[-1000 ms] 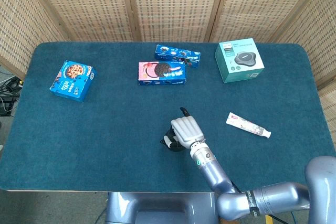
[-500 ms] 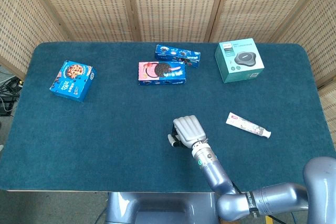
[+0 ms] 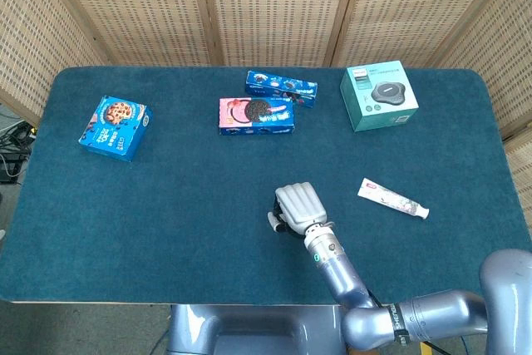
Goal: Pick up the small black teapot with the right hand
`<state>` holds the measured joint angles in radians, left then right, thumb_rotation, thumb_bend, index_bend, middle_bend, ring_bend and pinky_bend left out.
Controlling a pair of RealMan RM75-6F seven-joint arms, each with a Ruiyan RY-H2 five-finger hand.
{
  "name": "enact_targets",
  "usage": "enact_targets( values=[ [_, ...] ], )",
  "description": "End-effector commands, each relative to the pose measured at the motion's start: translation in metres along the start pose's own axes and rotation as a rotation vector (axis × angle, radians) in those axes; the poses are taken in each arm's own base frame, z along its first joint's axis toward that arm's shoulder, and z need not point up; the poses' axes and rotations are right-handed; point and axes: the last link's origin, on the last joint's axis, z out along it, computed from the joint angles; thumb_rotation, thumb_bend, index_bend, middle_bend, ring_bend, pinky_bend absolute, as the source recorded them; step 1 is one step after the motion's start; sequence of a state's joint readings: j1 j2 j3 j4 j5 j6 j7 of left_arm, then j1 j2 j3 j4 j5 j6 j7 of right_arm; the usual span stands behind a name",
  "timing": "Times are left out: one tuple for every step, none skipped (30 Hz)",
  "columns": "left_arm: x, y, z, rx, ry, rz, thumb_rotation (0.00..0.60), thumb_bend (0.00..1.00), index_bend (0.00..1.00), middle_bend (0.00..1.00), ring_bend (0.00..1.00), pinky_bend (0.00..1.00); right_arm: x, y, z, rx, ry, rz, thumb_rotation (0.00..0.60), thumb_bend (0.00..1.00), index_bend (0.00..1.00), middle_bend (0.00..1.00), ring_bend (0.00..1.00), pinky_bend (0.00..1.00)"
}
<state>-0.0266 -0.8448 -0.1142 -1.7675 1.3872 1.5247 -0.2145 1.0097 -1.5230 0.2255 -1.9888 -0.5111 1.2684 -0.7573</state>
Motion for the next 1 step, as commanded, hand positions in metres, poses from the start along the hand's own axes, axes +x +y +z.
enact_targets(
  values=[
    [0.0002, -0.0002, -0.0002, 0.0, 0.0, 0.0, 0.6, 0.0, 0.0, 0.0, 0.0, 0.0, 0.0007, -0.0004, 0.0, -0.002, 0.001, 0.002, 0.508, 0.68, 1.0, 1.0, 0.96, 0.83]
  ],
)
